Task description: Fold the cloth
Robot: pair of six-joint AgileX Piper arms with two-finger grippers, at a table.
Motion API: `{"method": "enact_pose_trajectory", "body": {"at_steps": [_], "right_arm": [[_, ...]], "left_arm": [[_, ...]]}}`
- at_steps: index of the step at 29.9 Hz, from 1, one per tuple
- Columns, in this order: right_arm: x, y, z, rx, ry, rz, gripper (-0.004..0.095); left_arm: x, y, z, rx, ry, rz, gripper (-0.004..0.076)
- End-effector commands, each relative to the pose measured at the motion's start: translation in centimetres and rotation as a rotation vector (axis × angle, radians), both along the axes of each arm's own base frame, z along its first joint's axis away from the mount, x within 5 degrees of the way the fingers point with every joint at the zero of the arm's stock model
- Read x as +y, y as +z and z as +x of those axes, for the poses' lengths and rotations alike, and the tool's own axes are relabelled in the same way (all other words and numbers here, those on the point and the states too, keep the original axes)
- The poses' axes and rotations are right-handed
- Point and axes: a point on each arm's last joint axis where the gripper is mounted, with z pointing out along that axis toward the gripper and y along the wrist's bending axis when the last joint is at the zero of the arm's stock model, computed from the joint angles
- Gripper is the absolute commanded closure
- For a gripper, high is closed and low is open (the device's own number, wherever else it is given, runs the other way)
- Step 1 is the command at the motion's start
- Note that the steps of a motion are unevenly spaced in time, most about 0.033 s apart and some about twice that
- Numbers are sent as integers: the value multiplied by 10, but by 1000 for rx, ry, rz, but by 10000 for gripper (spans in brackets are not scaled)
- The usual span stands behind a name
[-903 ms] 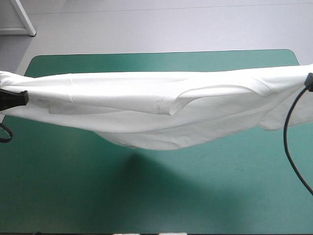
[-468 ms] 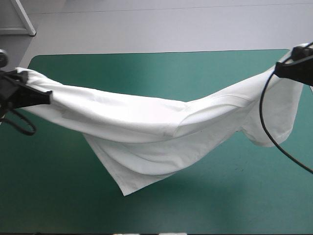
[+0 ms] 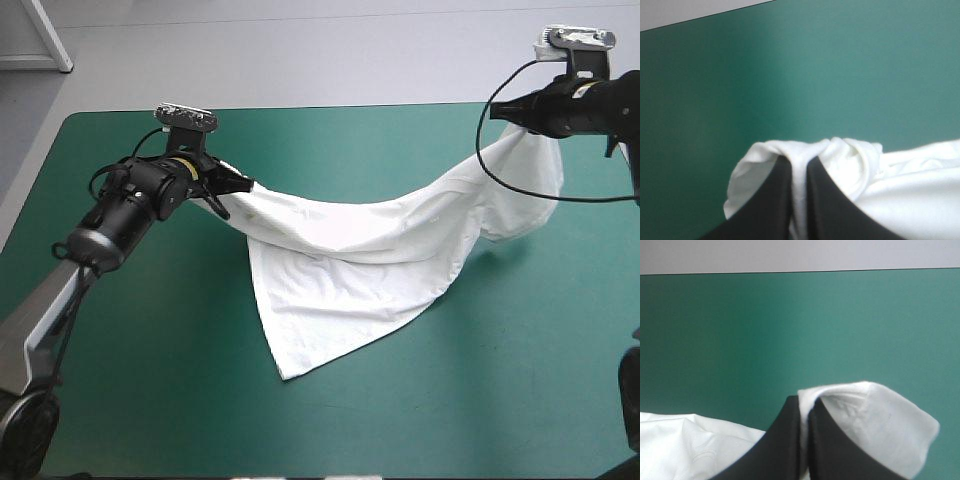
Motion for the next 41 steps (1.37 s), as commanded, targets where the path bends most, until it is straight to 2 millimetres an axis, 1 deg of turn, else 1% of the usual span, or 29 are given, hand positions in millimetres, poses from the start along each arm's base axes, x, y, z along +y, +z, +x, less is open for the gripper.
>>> {"method": "enact_pose_trajectory", "body": {"at_steps": [1,2,5,6,7,8,9,11,12,13,14,15,17,18,20,22,23,25,27,29,31,32,34,36,39,41], "right_arm": [[-7,-10,33,-118,-39,-6,927],[-8,-18,43,-118,-42,-9,927],[-11,-53,75,-91,-58,-6,908],[-11,-64,84,-82,-63,-3,873],[-12,-74,92,-78,-68,6,804],[-11,-82,98,-71,-69,21,721],[-11,-90,104,-69,-72,38,578],[-11,-99,111,-59,-73,56,224],[-10,-100,113,-61,-75,68,73],[-9,-100,112,-55,-73,82,-37],[-9,-97,110,-57,-72,86,-34],[-9,-92,107,-57,-69,83,-24],[-7,-75,94,-61,-58,83,0],[-6,-67,87,-58,-51,82,9],[-4,-46,68,-53,-36,87,25],[-2,-29,49,-35,-15,86,45],[0,-21,37,-14,-1,83,63],[3,-12,17,54,29,77,102],[5,-4,-2,114,56,66,131],[10,3,-19,158,81,43,143],[16,9,-33,144,84,26,143],[20,11,-41,146,85,23,143],[29,7,-56,165,106,30,143],[41,2,-73,185,149,25,143],[62,-15,-96,213,217,11,146],[79,-28,-110,228,269,9,146]], "left_arm": [[1,-3,33,-152,51,-153,733],[1,-9,40,-159,65,-182,733],[1,-31,63,-191,83,-250,726],[2,-37,69,-206,87,-271,703],[0,-42,74,-220,79,-279,659],[0,-45,79,-238,72,-288,609],[1,-46,83,-268,65,-300,531],[0,-47,87,-306,50,-317,360],[1,-46,88,-323,48,-323,267],[2,-43,89,-326,50,-317,194],[3,-39,88,-321,50,-297,153],[5,-29,85,-311,54,-265,128],[11,-3,75,-285,67,-196,127],[14,14,68,-286,71,-168,129],[22,45,47,-252,94,-116,150],[29,66,26,-204,120,-86,172],[33,75,14,-180,128,-70,183],[40,84,-7,-117,154,-48,202],[46,87,-25,-25,156,1,219],[51,84,-41,93,159,54,232],[54,82,-52,180,169,85,234],[55,80,-54,203,163,102,234],[55,80,-54,204,143,123,234],[54,78,-49,190,134,123,234],[50,69,-36,192,84,146,234],[48,58,-22,208,70,135,234]]}}
